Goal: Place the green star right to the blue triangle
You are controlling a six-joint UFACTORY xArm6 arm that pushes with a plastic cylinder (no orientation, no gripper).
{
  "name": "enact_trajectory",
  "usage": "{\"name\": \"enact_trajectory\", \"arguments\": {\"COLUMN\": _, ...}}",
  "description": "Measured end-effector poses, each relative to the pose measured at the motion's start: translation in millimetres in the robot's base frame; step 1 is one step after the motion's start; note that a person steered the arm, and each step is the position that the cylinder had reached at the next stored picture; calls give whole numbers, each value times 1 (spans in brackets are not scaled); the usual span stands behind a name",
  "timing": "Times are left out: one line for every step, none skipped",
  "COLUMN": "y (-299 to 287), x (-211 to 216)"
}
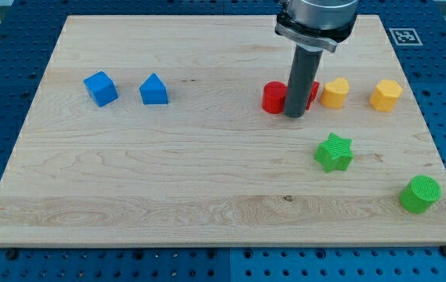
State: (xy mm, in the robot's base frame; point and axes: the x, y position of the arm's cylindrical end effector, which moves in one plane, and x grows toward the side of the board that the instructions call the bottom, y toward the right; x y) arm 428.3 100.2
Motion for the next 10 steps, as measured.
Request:
{"name": "enact_trajectory", "arguments": {"y": -4, "x": 0}}
{"name": "enact_trajectory", "arguments": {"y": -12, "x": 0}}
{"name": "enact_trajectory", "arguments": {"y": -16, "x": 0}}
{"name": "enact_trajectory", "arguments": {"y": -18, "x": 4}}
{"name": "enact_trajectory", "arguments": {"y": -14, "x": 18}}
{"name": "enact_trajectory", "arguments": {"y": 45, "x": 19}}
{"name": "enact_trajectory", "arguments": {"y": 102, "x": 54}}
{"name": "enact_trajectory", "arguments": {"y": 126, "x": 96}}
{"name": "enact_trajectory", "arguments": {"y": 97, "x": 103}}
{"name": "enact_trajectory", "arguments": {"y": 42, "x": 103}}
